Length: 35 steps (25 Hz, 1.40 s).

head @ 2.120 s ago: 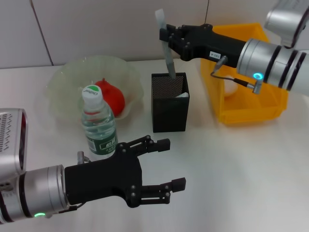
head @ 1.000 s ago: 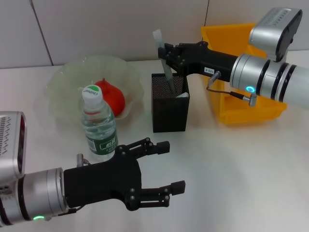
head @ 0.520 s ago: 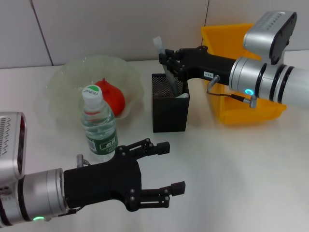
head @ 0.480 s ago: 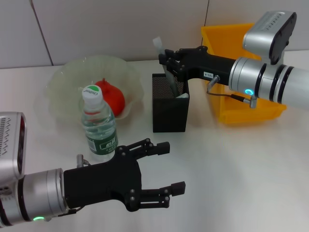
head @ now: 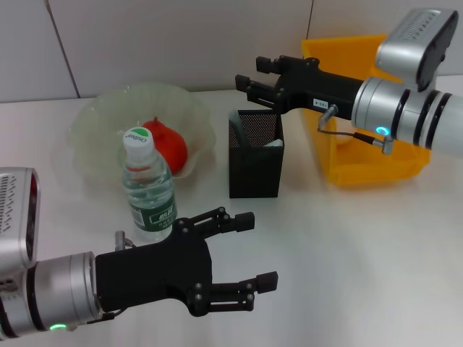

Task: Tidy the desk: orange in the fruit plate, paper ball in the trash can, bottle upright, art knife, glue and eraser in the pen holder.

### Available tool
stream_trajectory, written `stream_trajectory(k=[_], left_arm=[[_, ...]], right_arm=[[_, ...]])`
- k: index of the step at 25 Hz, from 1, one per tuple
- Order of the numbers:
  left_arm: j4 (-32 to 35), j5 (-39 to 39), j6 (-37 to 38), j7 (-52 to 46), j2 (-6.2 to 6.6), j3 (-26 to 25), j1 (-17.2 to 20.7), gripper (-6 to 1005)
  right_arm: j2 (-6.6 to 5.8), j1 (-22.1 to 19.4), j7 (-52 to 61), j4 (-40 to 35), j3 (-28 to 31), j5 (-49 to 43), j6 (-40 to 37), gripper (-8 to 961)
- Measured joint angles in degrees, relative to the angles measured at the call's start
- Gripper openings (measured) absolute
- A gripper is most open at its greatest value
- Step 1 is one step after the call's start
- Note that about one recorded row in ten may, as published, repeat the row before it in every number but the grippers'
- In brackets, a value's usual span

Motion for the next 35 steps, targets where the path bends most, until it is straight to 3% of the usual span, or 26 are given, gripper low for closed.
stream_trajectory(k=[3,11,19,23,29,35], left_arm=[[0.0,0.0,0.0,0.0,0.0,0.0,0.0,870],[0.0,0.0,-0.12,-0.25,0.08,-0.45,-0.01,869],[0.46,-0.46,-0.2,-0.5,0.59,-1.21,0.03,869],[0.79,-0.24,-0.3,-0.59,0.94,-1.71,-0.38,869],[0.83,-0.04,-1.78,-1.13,2.37,-1.83,-1.63,869],[1.19,3.08,-1.9,-1.83,2.59,-5.15,-1.91,870]], right_arm=[[0.09,-0.93,-0.53,1.61,0.0,0.16,-2.38,558],[0.09,-6.48,-0.09,10.01,0.24,2.38,-10.36,631],[0.01,-14.77,3.84,20.11,0.01,1.21,-18.71,737],[0.09,-18.88,6.94,25.25,-0.4,-1.78,-23.33,737],[0.11,-24.12,12.73,32.91,-5.58,-7.76,-28.76,737],[0.13,-28.45,18.82,40.53,-12.35,-11.96,-30.87,738]])
